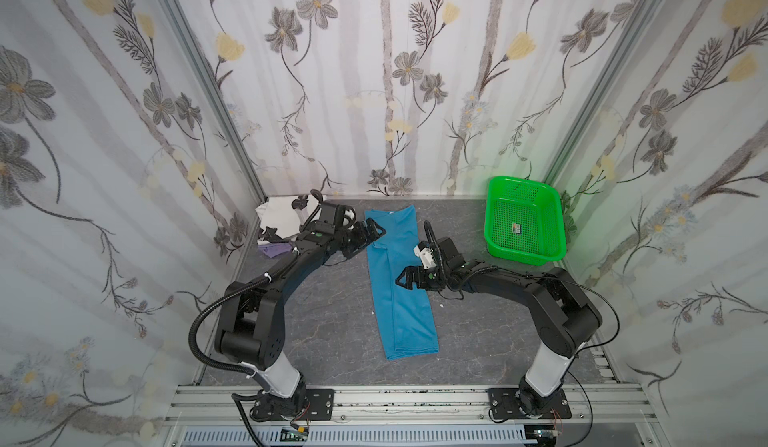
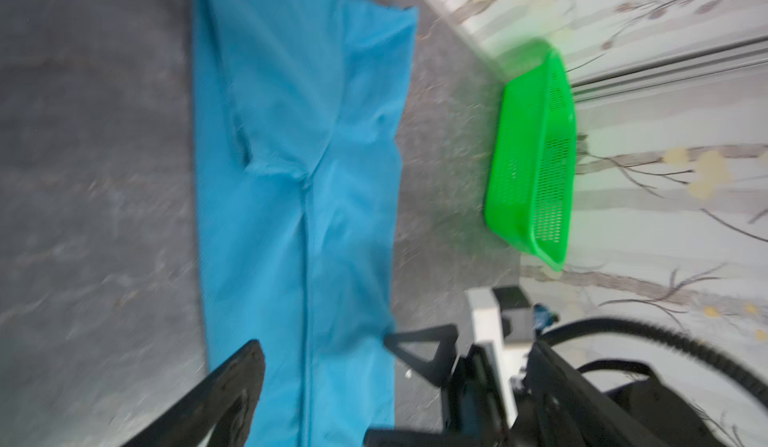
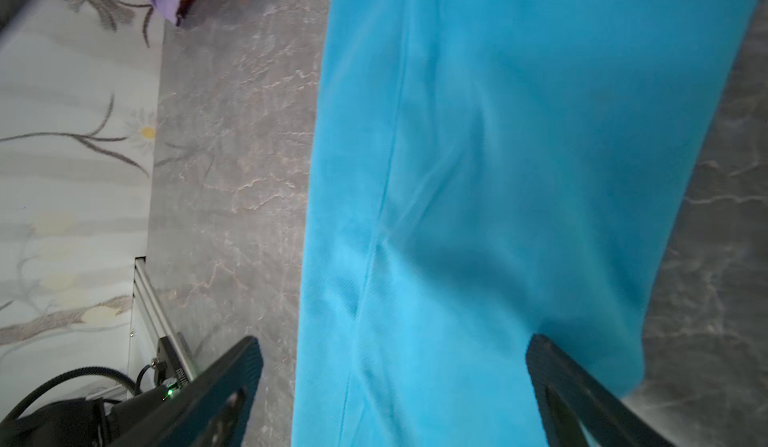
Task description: Fold and stack the t-shirts
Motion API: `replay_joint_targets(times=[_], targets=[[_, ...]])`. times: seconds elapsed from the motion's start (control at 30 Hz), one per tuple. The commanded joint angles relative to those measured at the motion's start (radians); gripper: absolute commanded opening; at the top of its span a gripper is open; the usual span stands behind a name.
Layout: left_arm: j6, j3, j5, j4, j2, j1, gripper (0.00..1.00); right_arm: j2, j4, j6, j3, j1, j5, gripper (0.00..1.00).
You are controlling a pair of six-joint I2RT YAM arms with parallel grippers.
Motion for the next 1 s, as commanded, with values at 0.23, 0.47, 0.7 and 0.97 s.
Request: replay_joint_targets(times=[0.23,0.47,0.7,0.97], targets=[[-0.052,-0.394,-0.114,-0.137,-0.308,-0.235,0.96,-0.235,0.052,-0.054,-0.138,-0.022,0.016,1.00],[-0.096,-0.527,-0.073,-0.101,-0.370,-0.360,0.69,-0.519,-0.036,-0.057,-0.401,0.009,0.058,0.99],[-0.094,-0.543,-0.035,-0.075,-0.341,-0.470,0.62,-0.721,-0.101,-0.017,-0.558,0.068,0.072,0.81],[-0.106,-0.550,-0.090,-0.067,-0.261,-0.523,0.47,-0.717,-0.082,0.012,-0.612,0.141,0.094,0.62]])
